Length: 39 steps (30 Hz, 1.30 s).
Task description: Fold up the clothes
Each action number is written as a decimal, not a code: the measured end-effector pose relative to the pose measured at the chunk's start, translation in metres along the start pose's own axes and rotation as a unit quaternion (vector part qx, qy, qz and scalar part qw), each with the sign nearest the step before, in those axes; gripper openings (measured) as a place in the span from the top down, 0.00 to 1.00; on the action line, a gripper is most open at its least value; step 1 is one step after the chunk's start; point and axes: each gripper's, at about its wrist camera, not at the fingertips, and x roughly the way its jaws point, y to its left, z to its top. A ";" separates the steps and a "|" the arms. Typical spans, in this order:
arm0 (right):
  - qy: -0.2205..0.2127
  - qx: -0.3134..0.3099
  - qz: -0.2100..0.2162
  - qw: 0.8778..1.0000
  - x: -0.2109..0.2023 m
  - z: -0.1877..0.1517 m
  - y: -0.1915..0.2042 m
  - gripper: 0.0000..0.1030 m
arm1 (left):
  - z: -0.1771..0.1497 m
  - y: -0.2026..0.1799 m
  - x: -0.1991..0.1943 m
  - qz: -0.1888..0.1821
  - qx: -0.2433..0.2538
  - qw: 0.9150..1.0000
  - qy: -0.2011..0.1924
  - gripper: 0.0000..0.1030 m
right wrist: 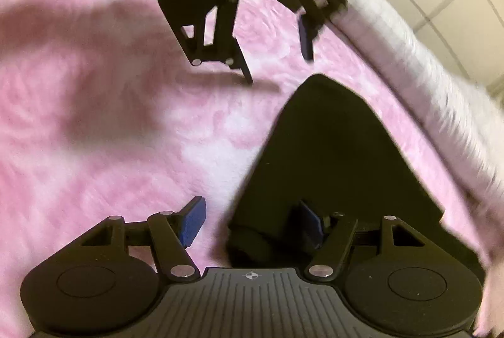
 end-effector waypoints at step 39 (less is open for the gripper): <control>0.000 0.035 -0.094 0.995 -0.006 0.001 -0.033 0.50 | 0.030 0.083 0.014 -0.012 0.026 0.999 -0.040 0.92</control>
